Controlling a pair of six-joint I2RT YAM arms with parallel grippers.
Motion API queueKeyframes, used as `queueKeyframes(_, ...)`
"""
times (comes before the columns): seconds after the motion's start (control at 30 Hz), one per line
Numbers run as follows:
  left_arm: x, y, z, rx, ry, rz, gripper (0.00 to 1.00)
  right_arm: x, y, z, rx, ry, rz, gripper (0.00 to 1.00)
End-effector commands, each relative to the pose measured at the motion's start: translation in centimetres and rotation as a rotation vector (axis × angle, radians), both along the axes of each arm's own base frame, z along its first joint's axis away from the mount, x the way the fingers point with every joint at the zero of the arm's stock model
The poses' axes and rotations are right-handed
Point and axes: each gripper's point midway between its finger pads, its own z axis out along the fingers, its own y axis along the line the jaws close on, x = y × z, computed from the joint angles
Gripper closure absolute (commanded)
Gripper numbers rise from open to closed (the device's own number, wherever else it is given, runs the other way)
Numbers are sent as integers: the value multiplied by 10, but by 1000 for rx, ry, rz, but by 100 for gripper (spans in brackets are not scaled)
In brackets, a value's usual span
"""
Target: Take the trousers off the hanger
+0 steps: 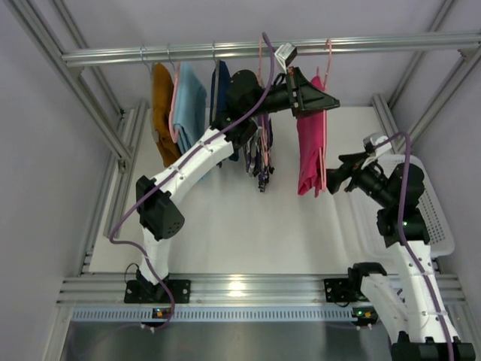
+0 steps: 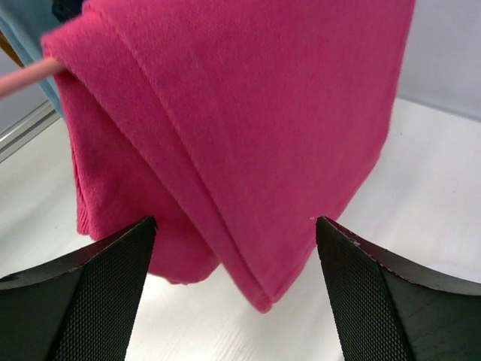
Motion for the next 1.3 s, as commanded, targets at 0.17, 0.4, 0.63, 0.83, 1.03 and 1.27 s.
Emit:
queueKeyframes(0.17, -40, 37, 88, -235, -232, 14, 100, 20, 3, 39, -9, -194, -54, 17)
queueKeyframes(0.4, -40, 38, 90, -245, -229, 11, 100, 27, 16, 34, 12, -183, -35, 17)
queueKeyframes(0.63, -39, 38, 90, -249, -230, 13, 100, 23, 31, 33, 43, -183, 11, 15)
queueKeyframes(0.83, -40, 38, 90, -248, -226, 6, 100, 53, 1, 33, 37, -193, -214, 26)
queueKeyframes(1.03, -45, 37, 90, -247, -210, -12, 100, 67, -9, 41, 67, -224, -291, 41)
queueKeyframes(1.27, -53, 28, 81, -238, -190, -47, 100, 62, 15, 55, 98, -289, -153, 60)
